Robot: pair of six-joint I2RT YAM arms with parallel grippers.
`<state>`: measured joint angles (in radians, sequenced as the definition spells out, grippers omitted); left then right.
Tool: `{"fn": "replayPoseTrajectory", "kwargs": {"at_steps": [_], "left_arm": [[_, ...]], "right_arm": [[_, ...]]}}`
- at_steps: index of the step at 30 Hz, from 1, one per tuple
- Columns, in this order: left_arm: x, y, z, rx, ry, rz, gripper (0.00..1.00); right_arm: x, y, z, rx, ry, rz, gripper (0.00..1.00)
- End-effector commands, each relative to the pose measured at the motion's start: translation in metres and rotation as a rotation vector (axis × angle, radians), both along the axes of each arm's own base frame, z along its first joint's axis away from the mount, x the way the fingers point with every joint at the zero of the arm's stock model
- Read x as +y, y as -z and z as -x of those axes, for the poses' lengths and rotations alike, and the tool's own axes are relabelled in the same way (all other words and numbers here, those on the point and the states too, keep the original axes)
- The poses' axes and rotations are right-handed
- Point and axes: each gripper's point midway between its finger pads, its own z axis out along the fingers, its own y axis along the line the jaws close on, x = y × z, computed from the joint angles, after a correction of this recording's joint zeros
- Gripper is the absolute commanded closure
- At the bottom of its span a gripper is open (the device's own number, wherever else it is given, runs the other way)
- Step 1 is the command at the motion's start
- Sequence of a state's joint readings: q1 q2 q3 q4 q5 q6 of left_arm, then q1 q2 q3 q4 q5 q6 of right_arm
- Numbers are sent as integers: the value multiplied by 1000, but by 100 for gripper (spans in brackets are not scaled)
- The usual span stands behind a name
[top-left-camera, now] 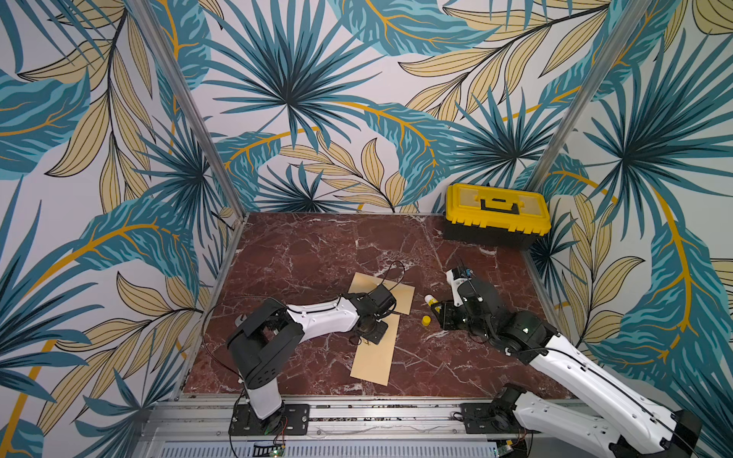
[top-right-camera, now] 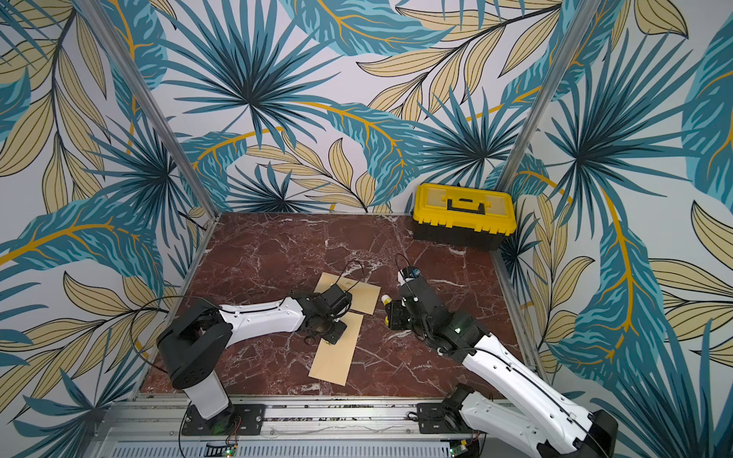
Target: Seal the envelope with a glue stick
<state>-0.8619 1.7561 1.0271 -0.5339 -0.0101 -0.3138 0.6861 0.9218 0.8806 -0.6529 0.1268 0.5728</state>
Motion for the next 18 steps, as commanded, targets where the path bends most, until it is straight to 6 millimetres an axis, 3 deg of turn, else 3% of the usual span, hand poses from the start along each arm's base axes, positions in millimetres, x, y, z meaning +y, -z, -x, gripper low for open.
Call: {"fn": "replayPoseTrajectory", "kwargs": {"at_steps": [1, 7, 14, 18], "left_arm": [[7, 12, 6, 25, -1, -14, 100], [-2, -24, -6, -36, -2, 38, 88], [-19, -107, -28, -149, -80, 372, 73], [-29, -127, -33, -170, -70, 483, 72]], "right_arm": [[-6, -2, 1, -1, 24, 1, 100], [-7, -8, 1, -18, 20, -5, 100], [1, -35, -3, -104, 8, -101, 100], [4, -46, -7, -127, 5, -115, 100]]}}
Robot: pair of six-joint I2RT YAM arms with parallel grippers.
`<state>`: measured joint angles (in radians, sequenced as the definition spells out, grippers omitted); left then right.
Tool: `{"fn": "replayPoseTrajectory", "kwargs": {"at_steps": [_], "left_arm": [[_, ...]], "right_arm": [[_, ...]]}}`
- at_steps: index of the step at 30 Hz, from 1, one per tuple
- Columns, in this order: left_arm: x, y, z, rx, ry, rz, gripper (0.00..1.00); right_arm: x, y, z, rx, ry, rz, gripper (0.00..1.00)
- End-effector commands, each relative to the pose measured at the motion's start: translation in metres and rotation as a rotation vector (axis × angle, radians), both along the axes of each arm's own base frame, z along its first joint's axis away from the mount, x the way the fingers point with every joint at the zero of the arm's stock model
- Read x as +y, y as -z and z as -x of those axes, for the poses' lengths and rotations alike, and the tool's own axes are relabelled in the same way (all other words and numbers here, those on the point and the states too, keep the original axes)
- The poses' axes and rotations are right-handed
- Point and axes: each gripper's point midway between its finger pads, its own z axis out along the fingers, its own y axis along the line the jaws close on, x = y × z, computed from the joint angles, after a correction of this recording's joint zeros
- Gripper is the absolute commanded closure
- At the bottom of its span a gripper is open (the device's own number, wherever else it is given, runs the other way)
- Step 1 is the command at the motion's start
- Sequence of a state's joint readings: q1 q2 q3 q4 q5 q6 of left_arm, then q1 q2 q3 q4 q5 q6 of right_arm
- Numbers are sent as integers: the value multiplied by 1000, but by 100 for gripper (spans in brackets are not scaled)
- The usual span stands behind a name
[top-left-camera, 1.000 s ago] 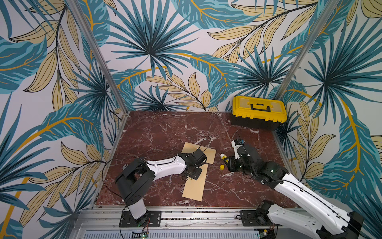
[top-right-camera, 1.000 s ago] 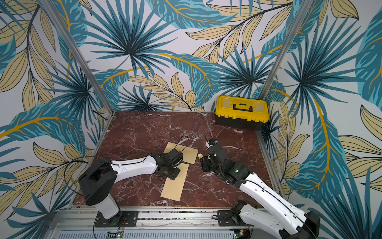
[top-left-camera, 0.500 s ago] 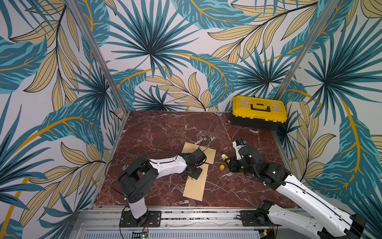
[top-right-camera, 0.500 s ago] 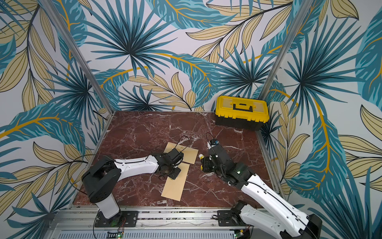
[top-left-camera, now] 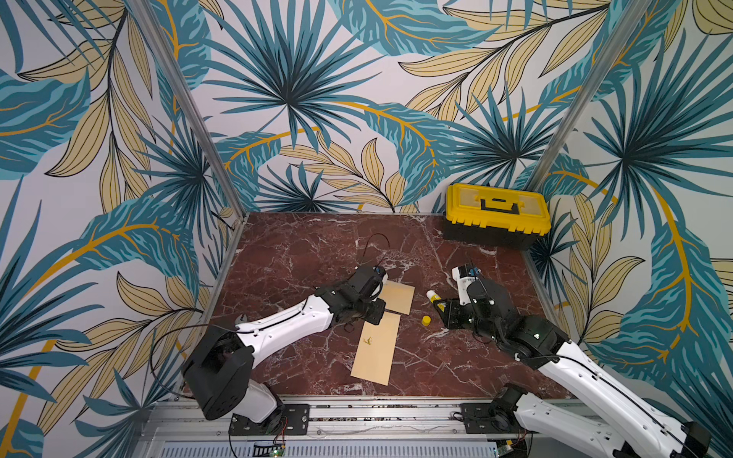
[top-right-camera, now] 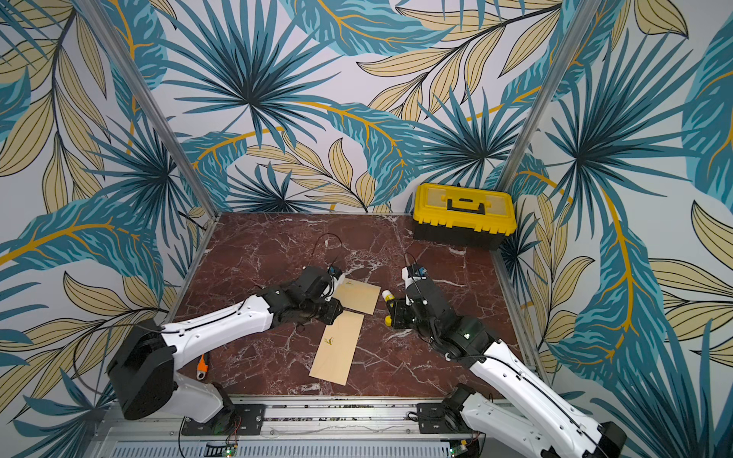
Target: Seal the envelope with a glue stick
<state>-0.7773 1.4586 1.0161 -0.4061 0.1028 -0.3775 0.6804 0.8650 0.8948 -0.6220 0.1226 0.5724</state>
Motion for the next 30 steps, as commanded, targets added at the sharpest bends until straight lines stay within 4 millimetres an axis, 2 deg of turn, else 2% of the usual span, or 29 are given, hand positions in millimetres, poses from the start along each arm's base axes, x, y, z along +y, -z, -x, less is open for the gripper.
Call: {"fn": "replayPoseTrajectory", "kwargs": {"at_steps": [1, 3, 7, 10, 14, 16, 22, 27, 30], "left_arm": [[-15, -6, 0, 7, 31, 94, 72], [-15, -4, -5, -4, 26, 76, 72], [-8, -1, -26, -74, 41, -3, 69], [-22, 13, -25, -89, 311, -61, 66], [-14, 41, -26, -101, 634, -337, 62], [-5, 48, -46, -172, 670, -461, 60], [-2, 53, -95, -377, 760, -613, 48], [-11, 70, -114, -462, 846, -660, 47], [-16, 82, -118, -472, 894, -667, 47]], "right_arm": [[4, -21, -7, -53, 6, -45, 100], [1, -23, -8, -63, 21, -40, 100], [-4, -30, -7, -87, 37, -44, 100], [-8, -34, -5, -94, 43, -38, 100], [-12, -39, -2, -100, 44, -37, 100], [-15, -40, 0, -104, 50, -35, 100], [-21, -38, 4, -102, 63, -27, 100], [-25, -38, 7, -99, 71, -18, 100], [-29, -39, 9, -99, 82, -16, 100]]}}
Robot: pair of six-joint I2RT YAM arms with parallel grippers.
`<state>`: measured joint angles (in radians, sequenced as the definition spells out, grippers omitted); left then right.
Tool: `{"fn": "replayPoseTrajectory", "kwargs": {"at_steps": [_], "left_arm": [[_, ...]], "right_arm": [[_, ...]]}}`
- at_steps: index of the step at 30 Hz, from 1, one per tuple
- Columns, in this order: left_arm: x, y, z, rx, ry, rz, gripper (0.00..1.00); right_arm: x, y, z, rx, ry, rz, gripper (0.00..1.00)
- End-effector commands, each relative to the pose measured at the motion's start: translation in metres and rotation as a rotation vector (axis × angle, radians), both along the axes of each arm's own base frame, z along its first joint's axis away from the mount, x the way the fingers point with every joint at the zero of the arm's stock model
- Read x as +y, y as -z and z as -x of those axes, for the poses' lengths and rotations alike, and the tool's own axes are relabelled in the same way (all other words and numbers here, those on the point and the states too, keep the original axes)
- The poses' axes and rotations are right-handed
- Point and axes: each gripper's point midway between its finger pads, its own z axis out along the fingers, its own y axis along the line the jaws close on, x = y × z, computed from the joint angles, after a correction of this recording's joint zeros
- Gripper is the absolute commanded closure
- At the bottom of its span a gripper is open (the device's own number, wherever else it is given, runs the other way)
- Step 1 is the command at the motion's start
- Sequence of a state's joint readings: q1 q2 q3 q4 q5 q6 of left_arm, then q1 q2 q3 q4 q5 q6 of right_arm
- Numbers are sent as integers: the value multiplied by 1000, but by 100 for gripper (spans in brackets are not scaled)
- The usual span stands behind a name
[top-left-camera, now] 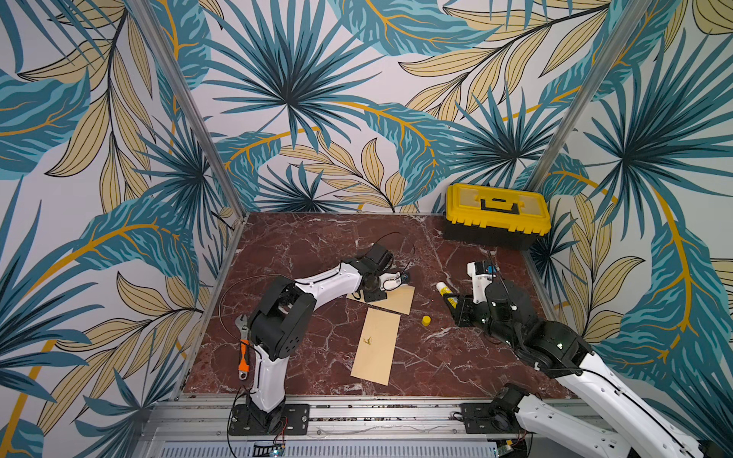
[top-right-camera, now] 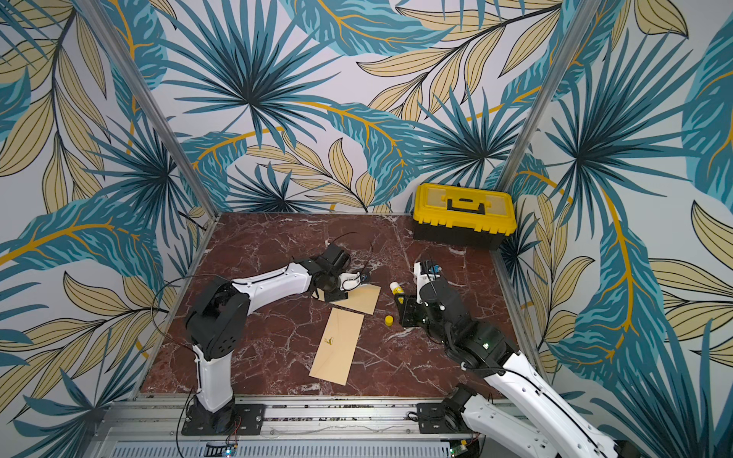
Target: Seal the envelope with a glue stick
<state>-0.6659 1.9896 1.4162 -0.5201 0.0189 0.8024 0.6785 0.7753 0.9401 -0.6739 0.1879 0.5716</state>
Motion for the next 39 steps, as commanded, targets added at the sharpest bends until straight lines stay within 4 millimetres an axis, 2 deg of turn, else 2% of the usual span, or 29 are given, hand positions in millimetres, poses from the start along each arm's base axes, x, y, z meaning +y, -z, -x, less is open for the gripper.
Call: {"fn": "replayPoseTrajectory", "kwargs": {"at_steps": [1, 7, 18, 23, 25, 27, 32, 39], "left_arm": [[-12, -2, -19, -80, 101, -16, 47], [-14, 11, -42, -123, 97, -34, 53], [-16, 7, -70, -174, 81, -14, 74], [-17, 2, -82, -217, 63, -5, 88], [-15, -2, -84, -212, 50, -13, 96], [-11, -7, -85, -204, 27, -17, 100], [14, -30, -74, -136, -101, 10, 100], [74, -46, -39, 25, -417, -21, 100]], "right_arm": [[-10, -5, 3, -10, 30, 6, 100], [-17, -7, 7, -11, 49, 13, 100], [-20, -12, 6, -14, 54, 39, 100], [-20, -15, 5, -20, 52, 52, 100], [-21, -16, 5, -23, 54, 56, 100], [-21, -17, 4, -27, 55, 59, 100], [-17, -18, 0, -35, 41, 70, 100], [-6, -19, -7, -41, 11, 64, 100]]}}
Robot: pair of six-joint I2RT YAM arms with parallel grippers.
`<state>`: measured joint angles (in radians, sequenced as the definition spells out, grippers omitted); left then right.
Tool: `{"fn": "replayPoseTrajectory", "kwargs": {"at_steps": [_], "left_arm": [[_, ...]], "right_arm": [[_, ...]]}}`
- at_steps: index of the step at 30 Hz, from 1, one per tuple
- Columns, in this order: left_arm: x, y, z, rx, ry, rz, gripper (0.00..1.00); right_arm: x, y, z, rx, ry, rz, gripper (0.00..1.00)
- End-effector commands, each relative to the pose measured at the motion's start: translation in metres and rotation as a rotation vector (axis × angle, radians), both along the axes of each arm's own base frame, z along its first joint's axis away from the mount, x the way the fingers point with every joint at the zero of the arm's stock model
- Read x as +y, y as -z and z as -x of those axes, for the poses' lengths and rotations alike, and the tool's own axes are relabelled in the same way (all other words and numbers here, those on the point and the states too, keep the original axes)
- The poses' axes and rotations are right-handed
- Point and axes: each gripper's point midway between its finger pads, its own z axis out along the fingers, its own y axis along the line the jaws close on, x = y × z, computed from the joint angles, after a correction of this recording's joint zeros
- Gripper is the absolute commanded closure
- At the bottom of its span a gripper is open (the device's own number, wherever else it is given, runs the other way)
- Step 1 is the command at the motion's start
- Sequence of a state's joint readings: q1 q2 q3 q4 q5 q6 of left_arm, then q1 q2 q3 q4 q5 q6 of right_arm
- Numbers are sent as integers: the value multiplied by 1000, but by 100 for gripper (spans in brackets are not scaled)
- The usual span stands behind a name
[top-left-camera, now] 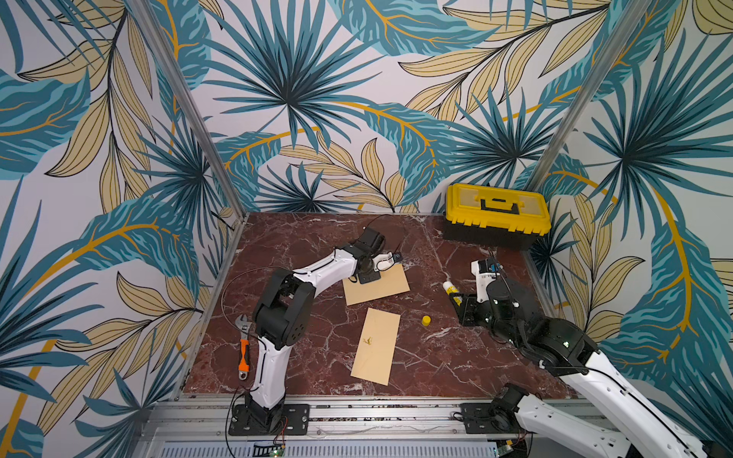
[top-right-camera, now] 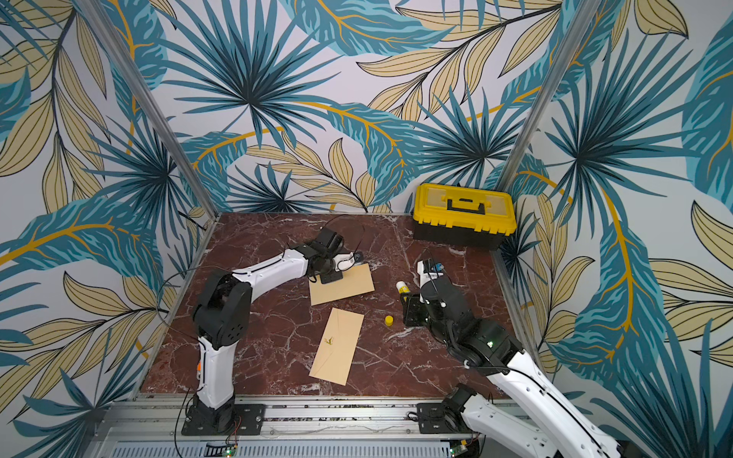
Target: Seal the envelope with a glue stick
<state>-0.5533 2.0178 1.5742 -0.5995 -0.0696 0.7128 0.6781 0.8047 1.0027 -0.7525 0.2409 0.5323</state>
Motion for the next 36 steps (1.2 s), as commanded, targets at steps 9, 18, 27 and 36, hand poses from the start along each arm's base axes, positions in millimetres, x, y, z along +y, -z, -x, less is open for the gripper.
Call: {"fn": "replayPoseTrajectory", "kwargs": {"at_steps": [9, 18, 27, 36], "left_arm": [[91, -23, 81, 295, -639, 153, 100], [116, -9, 131, 404, -942, 325, 100], [93, 28, 170, 545, -1044, 559, 100], [42, 41, 187, 625, -1028, 683, 100]], "right_arm": [[22, -12, -15, -36, -54, -42, 100], [31, -12, -19, -26, -83, -51, 100], [36, -9, -20, -20, -92, -68, 100], [35, -10, -19, -22, -92, -67, 100]]}}
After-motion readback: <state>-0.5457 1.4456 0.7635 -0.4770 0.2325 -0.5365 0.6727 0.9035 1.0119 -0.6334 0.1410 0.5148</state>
